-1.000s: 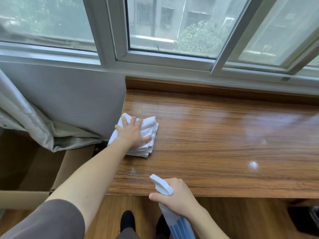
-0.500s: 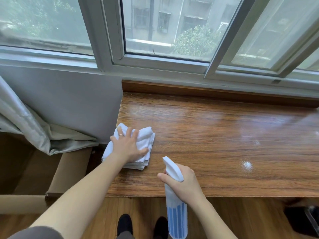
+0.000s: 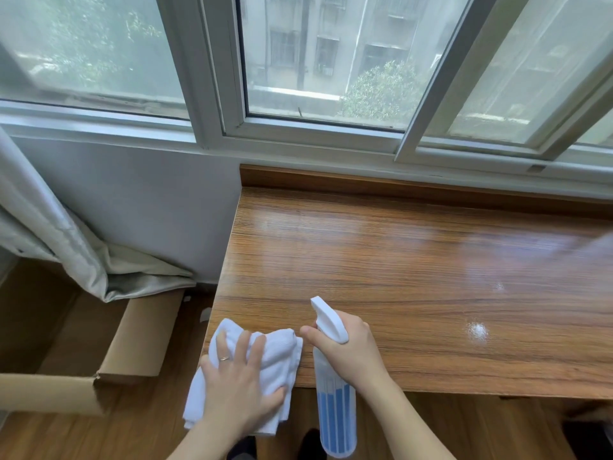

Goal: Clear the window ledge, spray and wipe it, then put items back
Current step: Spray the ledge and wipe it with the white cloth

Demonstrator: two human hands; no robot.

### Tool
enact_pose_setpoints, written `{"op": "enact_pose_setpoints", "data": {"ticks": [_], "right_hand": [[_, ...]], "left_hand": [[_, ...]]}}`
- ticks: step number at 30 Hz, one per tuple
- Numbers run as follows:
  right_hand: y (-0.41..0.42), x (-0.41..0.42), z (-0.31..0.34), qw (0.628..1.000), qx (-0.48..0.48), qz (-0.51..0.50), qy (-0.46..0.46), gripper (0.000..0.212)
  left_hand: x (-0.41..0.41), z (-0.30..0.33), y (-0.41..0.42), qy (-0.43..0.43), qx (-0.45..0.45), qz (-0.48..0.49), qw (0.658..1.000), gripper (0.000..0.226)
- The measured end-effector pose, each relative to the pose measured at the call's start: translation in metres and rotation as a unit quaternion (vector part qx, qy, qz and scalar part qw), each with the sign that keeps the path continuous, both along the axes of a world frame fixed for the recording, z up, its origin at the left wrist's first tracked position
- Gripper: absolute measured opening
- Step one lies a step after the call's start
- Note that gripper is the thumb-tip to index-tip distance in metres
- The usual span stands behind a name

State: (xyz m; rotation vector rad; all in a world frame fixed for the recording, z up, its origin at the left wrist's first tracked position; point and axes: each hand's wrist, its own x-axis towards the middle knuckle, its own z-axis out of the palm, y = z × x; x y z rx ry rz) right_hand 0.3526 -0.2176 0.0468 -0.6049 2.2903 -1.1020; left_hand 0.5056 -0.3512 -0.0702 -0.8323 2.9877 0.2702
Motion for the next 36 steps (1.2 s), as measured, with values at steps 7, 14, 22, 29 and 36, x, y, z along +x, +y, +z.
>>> {"op": "enact_pose_setpoints", "data": {"ticks": [7,14,22,29,36], "right_hand": [[0.002,-0.001,0.000,1.000,0.005,-0.003,-0.009,0.044],[0.006,0.001,0.002,1.000,0.006,-0.006,-0.001,0.042],[0.013,0.005,-0.002,1.000,0.008,-0.006,0.003,0.040],[0.017,0.003,-0.011,1.000,0.023,-0.016,-0.013,0.041],[0.019,0.001,-0.017,1.000,0.029,-0.009,-0.010,0.043]], "left_hand": [[-0.029,0.005,-0.021,-0.002,0.011,0.011,1.000,0.077],[-0.078,0.013,-0.056,-0.053,0.016,0.024,0.998,0.092],[-0.073,0.015,-0.050,-0.068,0.030,0.019,0.997,0.088],[-0.016,0.009,-0.004,-0.035,-0.002,0.008,0.999,0.083],[-0.019,0.004,-0.003,-0.035,-0.050,-0.095,0.994,0.107]]}}
